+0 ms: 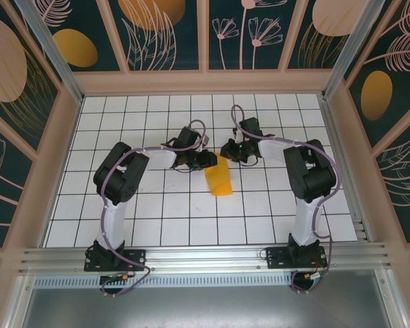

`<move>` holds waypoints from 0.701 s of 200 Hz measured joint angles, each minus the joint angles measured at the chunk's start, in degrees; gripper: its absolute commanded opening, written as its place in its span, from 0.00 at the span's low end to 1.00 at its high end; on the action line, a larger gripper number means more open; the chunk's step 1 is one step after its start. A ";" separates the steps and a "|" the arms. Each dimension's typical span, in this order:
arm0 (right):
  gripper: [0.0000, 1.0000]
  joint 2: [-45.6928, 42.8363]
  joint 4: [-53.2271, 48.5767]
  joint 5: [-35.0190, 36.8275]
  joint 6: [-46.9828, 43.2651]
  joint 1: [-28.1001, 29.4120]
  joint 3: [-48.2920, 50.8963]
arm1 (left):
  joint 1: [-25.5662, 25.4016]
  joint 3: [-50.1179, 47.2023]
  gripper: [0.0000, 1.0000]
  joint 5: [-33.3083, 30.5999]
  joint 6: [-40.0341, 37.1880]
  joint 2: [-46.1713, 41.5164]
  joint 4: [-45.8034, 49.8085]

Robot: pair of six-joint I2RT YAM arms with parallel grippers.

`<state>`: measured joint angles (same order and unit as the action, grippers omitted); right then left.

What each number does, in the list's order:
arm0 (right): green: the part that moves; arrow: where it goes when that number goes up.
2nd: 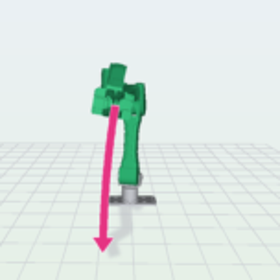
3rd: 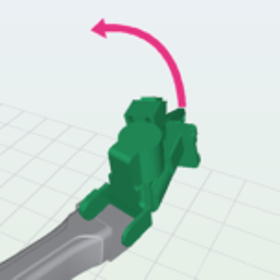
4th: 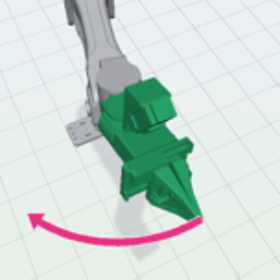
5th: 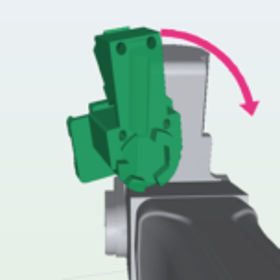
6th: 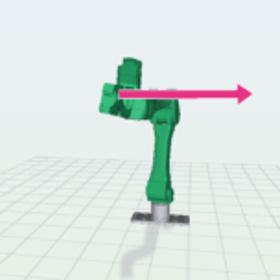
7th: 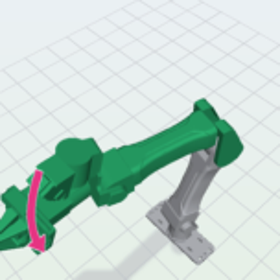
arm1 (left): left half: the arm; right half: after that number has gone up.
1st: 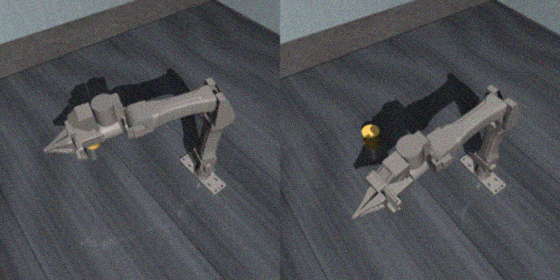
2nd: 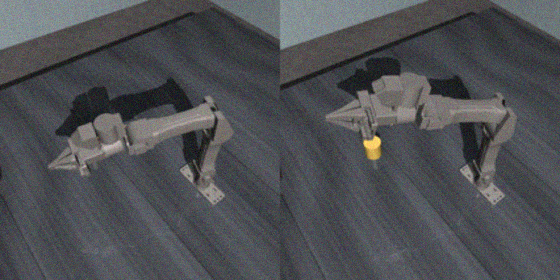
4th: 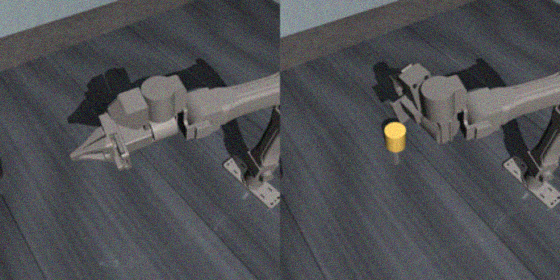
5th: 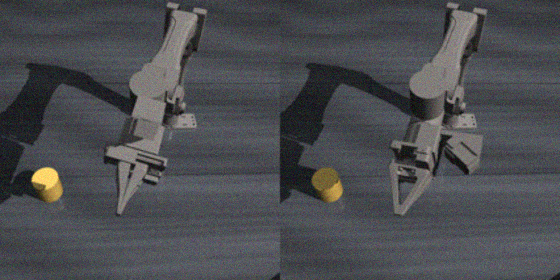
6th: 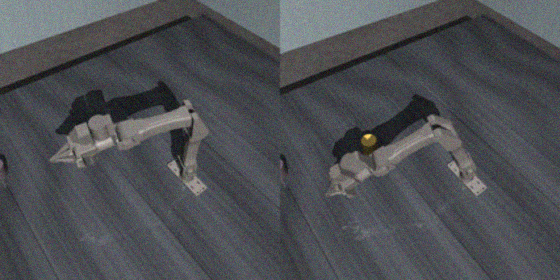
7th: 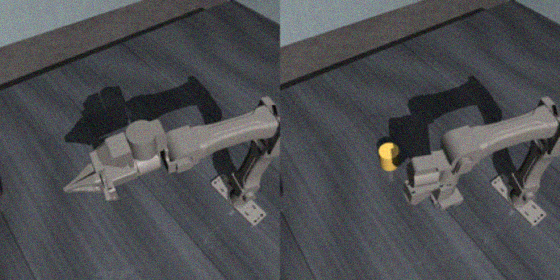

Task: Fold a paper plane with a square sheet of paper (fold left side to right side)
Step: Hold the square sheet of paper at the center of the table, then first fold the square sheet of paper in half at the center of the table.

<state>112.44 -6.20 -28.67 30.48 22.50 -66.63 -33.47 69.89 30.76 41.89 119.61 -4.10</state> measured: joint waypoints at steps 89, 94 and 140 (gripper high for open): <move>0.18 2.27 -0.50 -0.26 -0.17 0.72 -0.31 | -0.72 -1.81 0.34 -1.09 -0.24 -1.88 -0.22; 0.18 2.27 -0.50 -0.11 -0.20 0.74 -0.31 | -0.74 -2.29 0.34 -1.09 -0.24 -2.34 -0.28; 0.18 2.27 -0.68 0.26 -0.17 0.81 -0.28 | -0.98 -7.34 0.34 -0.74 -0.22 -7.26 -2.01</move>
<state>114.72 -6.87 -28.40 30.30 23.31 -66.92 -34.46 62.54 30.02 41.67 112.36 -6.11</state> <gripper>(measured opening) 0.179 0.341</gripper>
